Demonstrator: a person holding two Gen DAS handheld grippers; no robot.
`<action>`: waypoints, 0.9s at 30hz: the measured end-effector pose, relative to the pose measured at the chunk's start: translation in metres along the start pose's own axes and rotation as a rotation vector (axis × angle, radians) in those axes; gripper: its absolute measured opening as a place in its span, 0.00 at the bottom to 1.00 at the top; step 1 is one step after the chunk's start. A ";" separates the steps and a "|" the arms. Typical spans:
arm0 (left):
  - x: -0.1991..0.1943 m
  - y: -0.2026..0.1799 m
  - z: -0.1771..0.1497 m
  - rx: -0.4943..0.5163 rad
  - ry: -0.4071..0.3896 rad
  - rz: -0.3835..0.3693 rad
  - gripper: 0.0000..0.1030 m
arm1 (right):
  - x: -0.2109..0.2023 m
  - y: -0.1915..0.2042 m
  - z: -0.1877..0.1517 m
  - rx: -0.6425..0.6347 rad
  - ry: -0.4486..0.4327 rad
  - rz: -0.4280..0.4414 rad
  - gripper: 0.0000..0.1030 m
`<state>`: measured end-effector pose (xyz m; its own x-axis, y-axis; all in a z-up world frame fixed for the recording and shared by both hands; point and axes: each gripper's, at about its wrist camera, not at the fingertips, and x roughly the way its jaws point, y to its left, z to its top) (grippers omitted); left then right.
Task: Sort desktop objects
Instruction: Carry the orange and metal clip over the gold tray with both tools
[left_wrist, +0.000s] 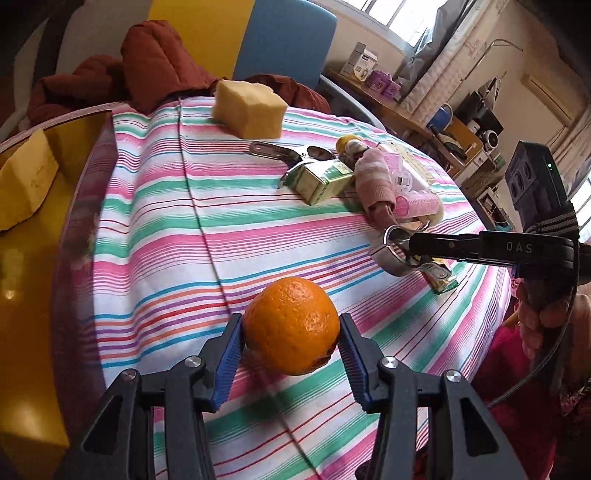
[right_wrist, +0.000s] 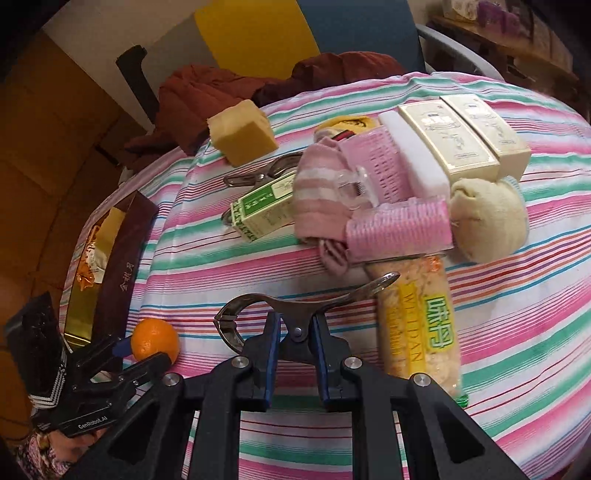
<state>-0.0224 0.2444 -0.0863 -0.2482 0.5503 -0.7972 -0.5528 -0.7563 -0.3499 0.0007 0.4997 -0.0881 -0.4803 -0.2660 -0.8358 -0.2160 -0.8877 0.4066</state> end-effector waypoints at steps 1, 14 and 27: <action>-0.003 0.002 0.000 -0.003 -0.006 -0.003 0.49 | 0.002 0.004 -0.001 0.006 0.003 0.013 0.17; -0.036 0.015 -0.002 -0.023 -0.070 -0.055 0.49 | 0.012 0.041 -0.003 0.059 -0.004 0.116 0.17; -0.100 0.069 0.015 -0.096 -0.197 0.049 0.49 | 0.029 0.148 0.029 -0.068 -0.005 0.218 0.17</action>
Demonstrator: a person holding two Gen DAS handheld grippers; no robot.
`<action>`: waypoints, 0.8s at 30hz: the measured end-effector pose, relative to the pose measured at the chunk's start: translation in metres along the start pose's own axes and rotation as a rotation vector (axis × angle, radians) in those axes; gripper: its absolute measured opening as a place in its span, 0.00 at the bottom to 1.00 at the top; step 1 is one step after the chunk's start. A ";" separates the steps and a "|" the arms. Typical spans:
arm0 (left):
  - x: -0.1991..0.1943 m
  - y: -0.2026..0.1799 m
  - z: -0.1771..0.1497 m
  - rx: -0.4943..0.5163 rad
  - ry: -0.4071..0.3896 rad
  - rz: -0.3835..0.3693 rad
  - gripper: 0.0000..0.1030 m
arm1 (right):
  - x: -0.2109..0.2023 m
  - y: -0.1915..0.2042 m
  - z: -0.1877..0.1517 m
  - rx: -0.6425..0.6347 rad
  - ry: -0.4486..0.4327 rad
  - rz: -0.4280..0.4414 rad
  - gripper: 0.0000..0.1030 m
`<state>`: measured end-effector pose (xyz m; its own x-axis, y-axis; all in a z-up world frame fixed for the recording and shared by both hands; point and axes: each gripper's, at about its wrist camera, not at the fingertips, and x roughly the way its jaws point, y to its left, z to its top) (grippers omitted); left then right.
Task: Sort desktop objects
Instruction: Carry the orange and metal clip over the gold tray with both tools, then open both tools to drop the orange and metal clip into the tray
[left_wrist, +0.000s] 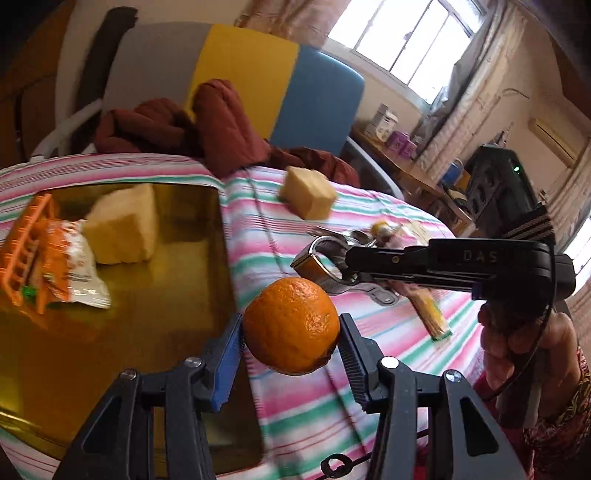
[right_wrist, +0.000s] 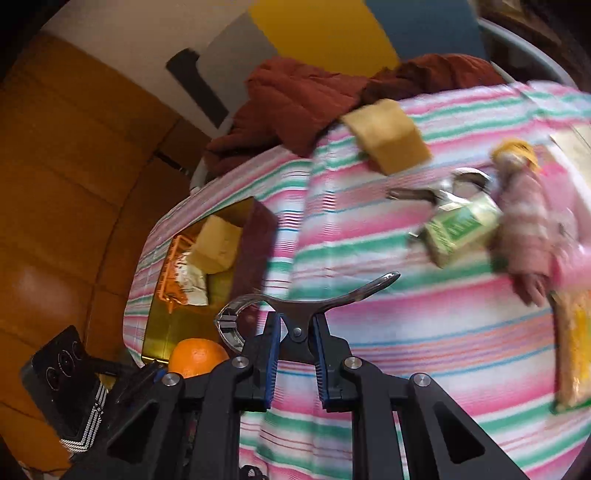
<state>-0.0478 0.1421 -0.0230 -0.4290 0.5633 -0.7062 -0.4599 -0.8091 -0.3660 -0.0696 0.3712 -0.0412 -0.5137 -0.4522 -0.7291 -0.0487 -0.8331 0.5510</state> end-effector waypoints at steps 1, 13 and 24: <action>-0.003 0.010 0.003 -0.016 -0.004 0.016 0.49 | 0.006 0.013 0.006 -0.028 0.006 -0.001 0.17; 0.011 0.109 0.006 -0.152 0.110 0.163 0.49 | 0.106 0.147 0.047 -0.547 0.206 -0.173 0.17; 0.030 0.126 0.007 -0.189 0.169 0.149 0.49 | 0.163 0.161 0.056 -0.835 0.301 -0.398 0.36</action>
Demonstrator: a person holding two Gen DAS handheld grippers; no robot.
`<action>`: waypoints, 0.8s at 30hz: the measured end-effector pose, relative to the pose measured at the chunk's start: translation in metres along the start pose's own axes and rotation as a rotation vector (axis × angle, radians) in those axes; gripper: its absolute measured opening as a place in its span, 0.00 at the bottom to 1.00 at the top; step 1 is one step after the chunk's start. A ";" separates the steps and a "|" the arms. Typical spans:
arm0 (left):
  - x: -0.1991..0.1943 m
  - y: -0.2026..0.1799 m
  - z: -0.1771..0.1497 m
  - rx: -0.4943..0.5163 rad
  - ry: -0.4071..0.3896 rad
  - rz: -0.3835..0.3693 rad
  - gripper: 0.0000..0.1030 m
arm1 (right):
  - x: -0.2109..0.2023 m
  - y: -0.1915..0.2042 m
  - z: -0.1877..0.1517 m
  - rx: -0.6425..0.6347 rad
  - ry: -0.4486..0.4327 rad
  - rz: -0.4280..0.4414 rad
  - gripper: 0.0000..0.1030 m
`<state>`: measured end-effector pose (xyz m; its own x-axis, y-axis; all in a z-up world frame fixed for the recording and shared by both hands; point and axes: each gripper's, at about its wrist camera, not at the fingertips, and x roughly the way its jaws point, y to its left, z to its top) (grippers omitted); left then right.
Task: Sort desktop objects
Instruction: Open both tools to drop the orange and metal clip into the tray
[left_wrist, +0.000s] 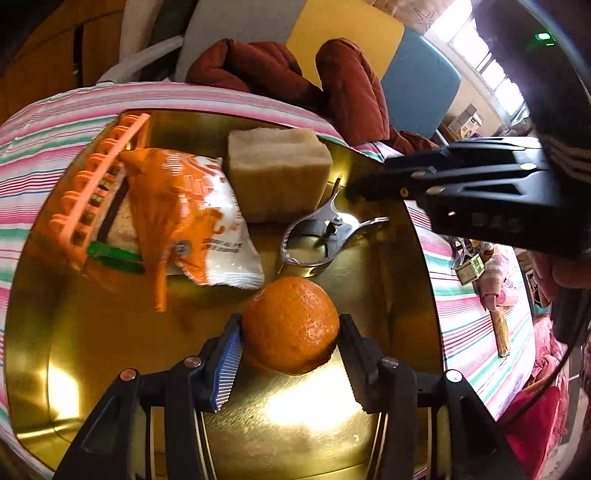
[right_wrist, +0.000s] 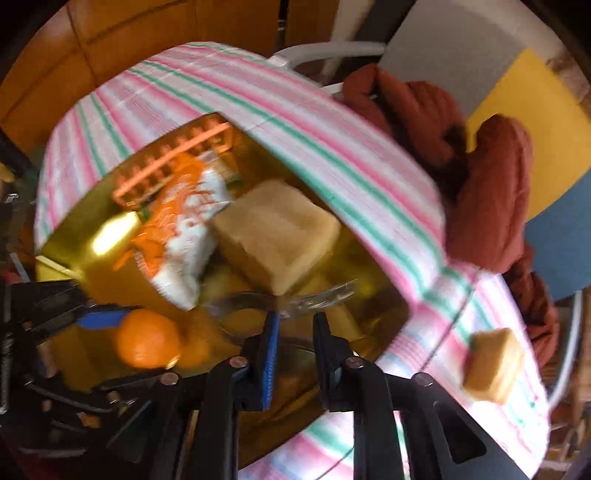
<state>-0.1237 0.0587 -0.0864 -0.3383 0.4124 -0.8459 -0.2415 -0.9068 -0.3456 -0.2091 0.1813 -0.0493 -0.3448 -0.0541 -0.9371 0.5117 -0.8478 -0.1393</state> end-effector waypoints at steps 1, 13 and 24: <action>0.002 -0.003 0.002 0.007 0.003 0.001 0.49 | -0.005 -0.004 -0.003 0.025 -0.026 -0.006 0.41; 0.007 -0.024 0.030 0.035 -0.033 0.033 0.50 | -0.056 -0.043 -0.086 0.405 -0.248 0.163 0.47; -0.026 -0.013 0.033 -0.063 -0.192 0.136 0.54 | -0.075 -0.096 -0.197 0.664 -0.316 0.180 0.53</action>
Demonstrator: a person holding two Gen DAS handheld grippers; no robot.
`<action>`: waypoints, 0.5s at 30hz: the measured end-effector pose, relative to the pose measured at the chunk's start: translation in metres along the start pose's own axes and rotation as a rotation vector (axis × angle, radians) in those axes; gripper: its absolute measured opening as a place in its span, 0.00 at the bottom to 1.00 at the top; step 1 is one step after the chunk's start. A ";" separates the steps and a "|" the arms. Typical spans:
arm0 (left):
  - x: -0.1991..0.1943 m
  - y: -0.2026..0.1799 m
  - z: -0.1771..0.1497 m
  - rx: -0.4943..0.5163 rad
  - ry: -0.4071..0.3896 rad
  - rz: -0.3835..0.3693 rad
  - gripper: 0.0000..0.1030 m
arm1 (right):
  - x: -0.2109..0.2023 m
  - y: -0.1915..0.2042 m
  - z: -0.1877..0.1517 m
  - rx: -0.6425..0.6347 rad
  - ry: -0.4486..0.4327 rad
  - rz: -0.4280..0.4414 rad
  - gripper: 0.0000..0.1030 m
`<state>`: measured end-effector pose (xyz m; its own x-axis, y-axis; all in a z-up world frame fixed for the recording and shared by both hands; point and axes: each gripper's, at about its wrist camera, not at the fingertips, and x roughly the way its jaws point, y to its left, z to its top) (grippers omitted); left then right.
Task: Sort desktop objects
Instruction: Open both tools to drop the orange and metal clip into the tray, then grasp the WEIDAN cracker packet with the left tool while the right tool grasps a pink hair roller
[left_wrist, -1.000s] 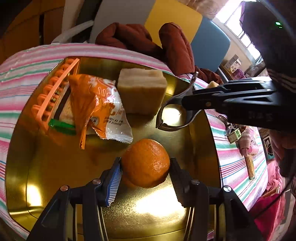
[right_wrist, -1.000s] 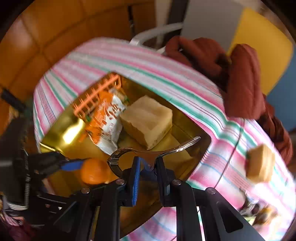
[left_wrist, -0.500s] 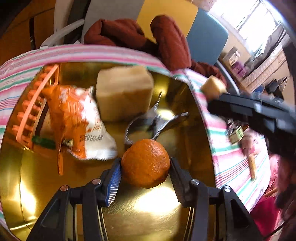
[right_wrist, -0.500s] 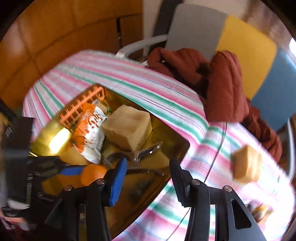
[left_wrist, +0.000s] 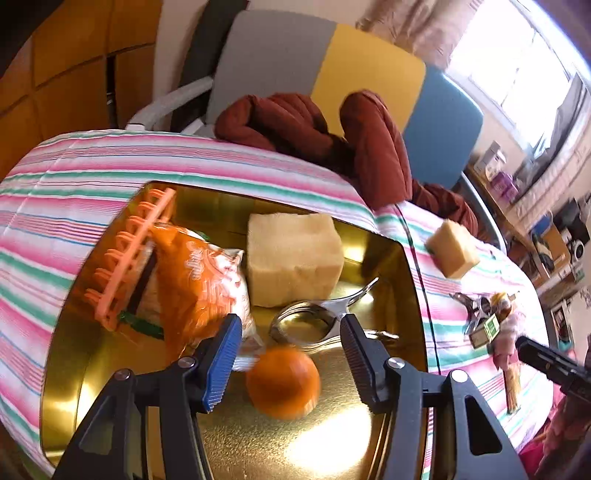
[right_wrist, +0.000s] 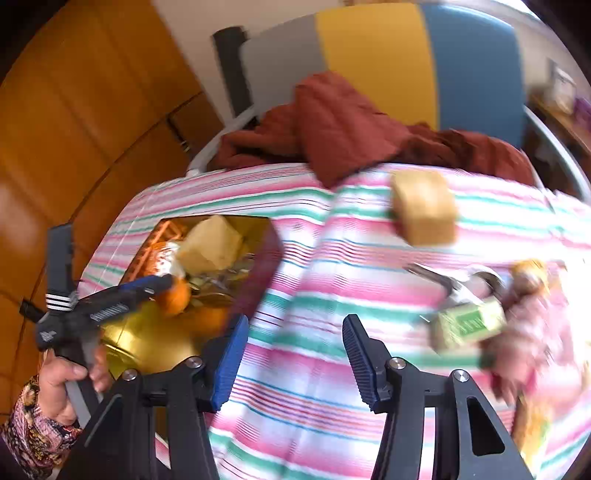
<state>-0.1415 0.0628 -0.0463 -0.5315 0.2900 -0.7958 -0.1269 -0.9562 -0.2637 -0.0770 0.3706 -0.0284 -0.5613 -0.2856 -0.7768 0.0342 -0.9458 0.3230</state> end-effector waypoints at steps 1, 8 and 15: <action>-0.004 0.003 -0.003 -0.006 -0.007 -0.002 0.54 | -0.004 -0.009 -0.005 0.017 -0.004 -0.006 0.53; -0.008 -0.001 -0.016 -0.043 -0.006 0.001 0.54 | -0.033 -0.073 -0.031 0.148 -0.074 -0.061 0.59; -0.013 -0.030 -0.036 0.001 0.021 -0.056 0.54 | -0.087 -0.127 -0.044 0.326 -0.277 -0.173 0.79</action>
<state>-0.1004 0.0889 -0.0474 -0.5061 0.3437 -0.7911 -0.1567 -0.9385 -0.3076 0.0042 0.5087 -0.0256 -0.7373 -0.0333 -0.6748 -0.3169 -0.8650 0.3890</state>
